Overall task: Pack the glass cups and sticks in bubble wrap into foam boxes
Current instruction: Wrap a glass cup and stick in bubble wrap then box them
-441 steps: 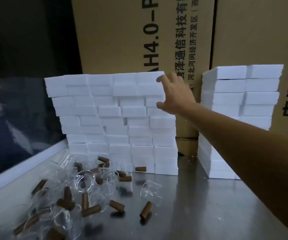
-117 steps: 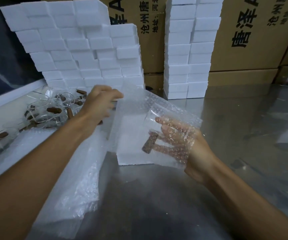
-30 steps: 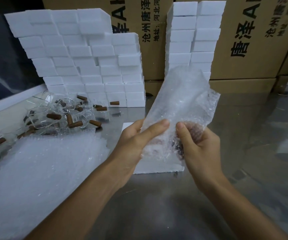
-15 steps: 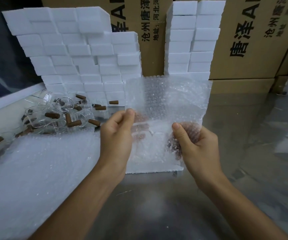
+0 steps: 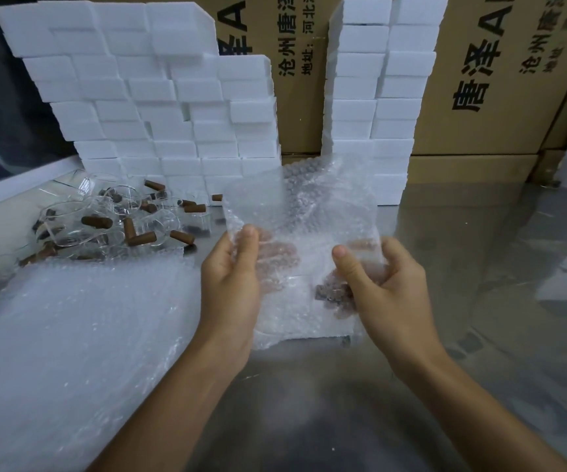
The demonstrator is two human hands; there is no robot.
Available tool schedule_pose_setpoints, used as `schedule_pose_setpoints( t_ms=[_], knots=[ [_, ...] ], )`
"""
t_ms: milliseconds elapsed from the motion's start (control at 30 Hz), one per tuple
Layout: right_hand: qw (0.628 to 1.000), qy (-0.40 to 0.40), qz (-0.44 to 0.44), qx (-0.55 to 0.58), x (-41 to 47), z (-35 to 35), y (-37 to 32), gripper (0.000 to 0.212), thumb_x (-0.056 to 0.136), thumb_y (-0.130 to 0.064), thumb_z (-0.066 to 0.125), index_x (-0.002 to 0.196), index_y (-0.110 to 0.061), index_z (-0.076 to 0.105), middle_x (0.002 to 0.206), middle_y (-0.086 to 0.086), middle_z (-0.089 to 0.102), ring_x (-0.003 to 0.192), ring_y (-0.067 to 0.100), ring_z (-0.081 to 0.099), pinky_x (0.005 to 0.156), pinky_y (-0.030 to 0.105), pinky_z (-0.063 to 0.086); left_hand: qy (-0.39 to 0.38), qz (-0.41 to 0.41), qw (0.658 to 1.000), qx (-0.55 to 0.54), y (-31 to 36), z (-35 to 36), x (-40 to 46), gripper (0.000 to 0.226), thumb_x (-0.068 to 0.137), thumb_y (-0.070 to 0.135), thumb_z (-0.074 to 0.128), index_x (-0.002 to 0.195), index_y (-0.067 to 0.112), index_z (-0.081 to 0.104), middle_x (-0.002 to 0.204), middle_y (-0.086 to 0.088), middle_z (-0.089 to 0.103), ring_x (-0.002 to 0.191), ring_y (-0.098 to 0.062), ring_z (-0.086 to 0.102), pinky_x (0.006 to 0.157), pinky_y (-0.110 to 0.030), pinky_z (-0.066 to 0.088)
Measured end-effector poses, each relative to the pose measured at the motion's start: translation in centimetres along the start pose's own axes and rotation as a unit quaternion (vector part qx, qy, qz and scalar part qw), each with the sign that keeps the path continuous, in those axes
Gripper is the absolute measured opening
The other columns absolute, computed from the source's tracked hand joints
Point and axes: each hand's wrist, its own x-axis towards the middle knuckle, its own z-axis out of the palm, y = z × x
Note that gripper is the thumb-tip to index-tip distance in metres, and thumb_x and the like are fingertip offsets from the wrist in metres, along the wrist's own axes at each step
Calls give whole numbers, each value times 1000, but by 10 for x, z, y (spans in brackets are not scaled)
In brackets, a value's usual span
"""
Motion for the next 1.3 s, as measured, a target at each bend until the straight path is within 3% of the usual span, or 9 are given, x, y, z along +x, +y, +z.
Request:
schedule_pose_setpoints(
  t_ms=[100,200,367,467,567,733,867,1100,1300],
  knots=[
    [989,72,-91,-91,3,-5,3,41,87,-31,76,115,-29,46,106,-7,64,91,10,67,69,25,52,24,-4,1000,-2,0,-5,2,24,102,38,49,88,39,68,83,31,71,80,15,65,66,-11,49],
    [918,71,-309,-239,5,-12,1,46,89,-28,74,125,-15,49,136,-1,48,127,17,51,98,35,48,10,-24,1000,-3,2,-7,0,20,103,39,47,100,33,66,90,21,75,85,3,70,79,-29,54],
    [913,-188,-268,-242,9,-14,-3,77,89,-57,60,153,-35,25,158,-19,30,143,4,34,112,25,38,-41,-47,998,-28,2,-10,-4,19,101,41,50,98,40,68,94,23,74,89,3,70,71,-22,58],
    [939,-256,-154,-173,5,-15,1,79,82,-69,60,150,-49,25,136,-26,54,125,1,55,91,17,52,-65,-64,995,-44,5,-9,-6,20,101,40,48,104,37,68,99,11,76,91,-9,73,67,-28,60],
    [960,-231,-118,-105,4,-10,5,44,87,-56,62,125,-33,62,100,-12,74,90,11,73,75,30,61,-48,-63,995,-66,7,-8,-7,20,100,39,48,106,33,67,98,6,77,89,-15,74,64,-32,60],
    [968,-151,-144,-141,-3,-1,4,41,97,-47,53,59,-30,54,54,-19,55,54,0,55,56,10,36,-21,-52,996,-66,10,-5,-12,23,98,41,49,112,33,65,106,4,75,98,-17,73,79,-43,61],
    [970,-96,-139,-177,-11,5,4,56,100,-46,48,59,-9,44,48,-15,42,52,-7,53,49,8,31,11,-35,997,-68,14,1,-14,45,92,46,52,133,29,55,124,3,69,114,-16,66,98,-50,52],
    [984,-62,-137,-99,-8,4,0,63,93,-41,53,59,11,44,51,18,41,47,-1,52,50,10,34,-2,-9,999,-46,18,-11,-5,14,96,18,60,88,25,70,89,2,75,90,-23,70,81,-45,58],
    [975,-54,-178,-125,4,-9,3,61,99,-43,54,53,-6,41,46,2,40,47,-1,55,51,13,34,-26,87,996,-1,26,-28,3,39,77,-14,70,75,25,72,79,-3,73,67,-17,68,58,-23,52]
  ],
)
